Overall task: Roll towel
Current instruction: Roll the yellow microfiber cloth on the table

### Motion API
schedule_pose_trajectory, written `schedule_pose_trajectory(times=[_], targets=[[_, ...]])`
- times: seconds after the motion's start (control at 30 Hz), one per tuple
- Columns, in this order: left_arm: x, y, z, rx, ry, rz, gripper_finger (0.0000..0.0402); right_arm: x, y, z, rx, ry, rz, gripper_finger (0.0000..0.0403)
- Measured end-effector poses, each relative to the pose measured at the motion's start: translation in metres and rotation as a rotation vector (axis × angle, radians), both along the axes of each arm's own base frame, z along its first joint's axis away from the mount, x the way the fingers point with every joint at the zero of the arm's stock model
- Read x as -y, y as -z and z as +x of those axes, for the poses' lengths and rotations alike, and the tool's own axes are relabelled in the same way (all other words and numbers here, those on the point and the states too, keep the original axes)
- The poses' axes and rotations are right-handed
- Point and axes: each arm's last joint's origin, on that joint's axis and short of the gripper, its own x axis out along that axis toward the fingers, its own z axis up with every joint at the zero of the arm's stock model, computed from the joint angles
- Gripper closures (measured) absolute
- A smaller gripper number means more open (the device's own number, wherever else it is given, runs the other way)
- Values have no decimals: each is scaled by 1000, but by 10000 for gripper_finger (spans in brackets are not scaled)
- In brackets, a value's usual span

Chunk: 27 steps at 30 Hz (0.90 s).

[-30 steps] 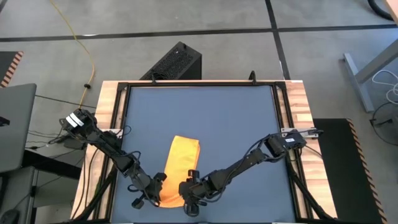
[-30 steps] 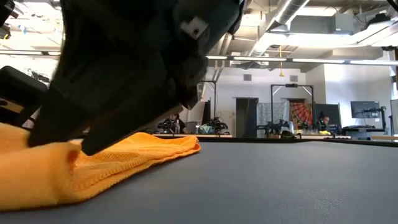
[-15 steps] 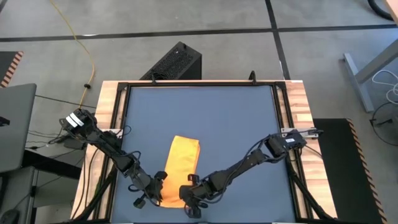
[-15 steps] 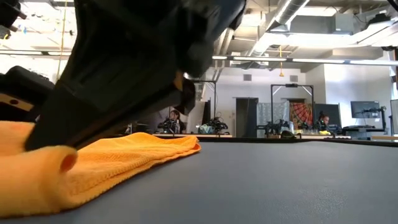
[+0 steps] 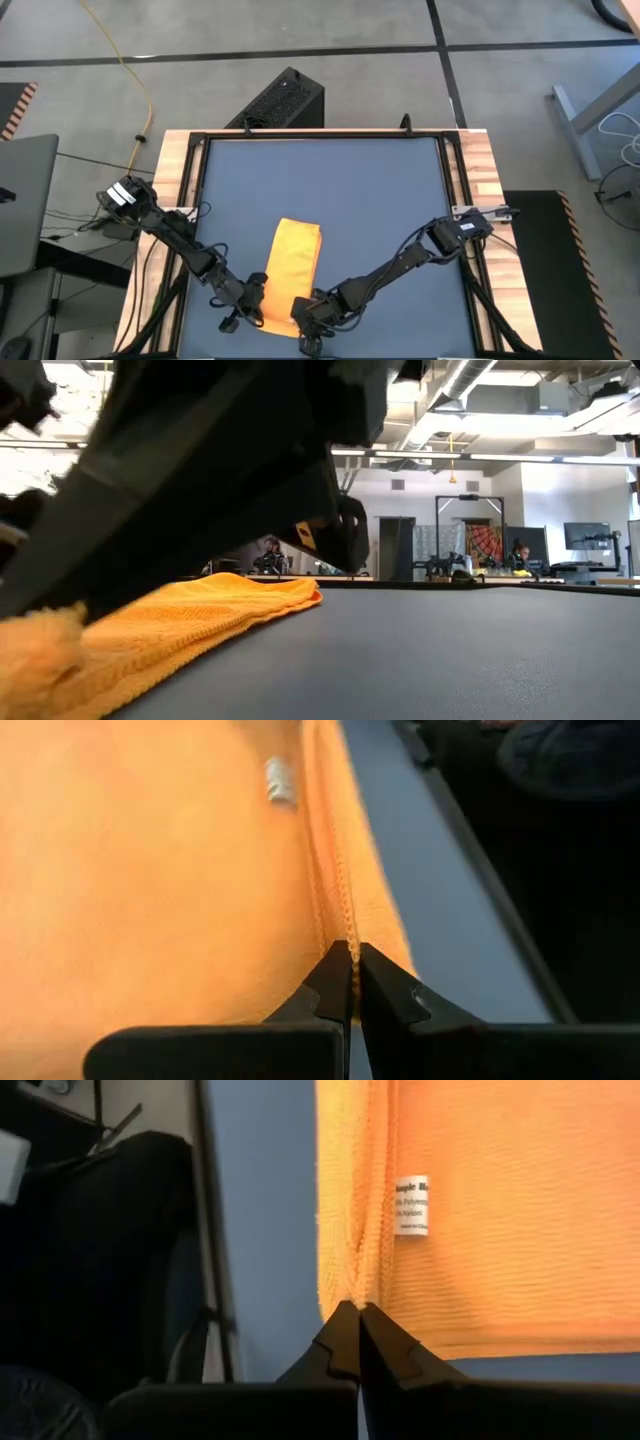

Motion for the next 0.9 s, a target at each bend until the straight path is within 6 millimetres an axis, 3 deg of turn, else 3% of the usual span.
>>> schedule_pose_trajectory(times=[0.23,0.5,0.7,0.9], targets=[[-1,10,0,-17,-32,55,394,10,4,0,-58,75,-17,388],[-4,12,0,-5,-47,115,349,14,7,-3,-102,144,-73,388],[-5,-4,-4,7,28,70,334,17,7,-2,-97,170,-90,388],[-5,-34,-17,133,38,93,339,20,7,-1,-99,176,-91,388]])
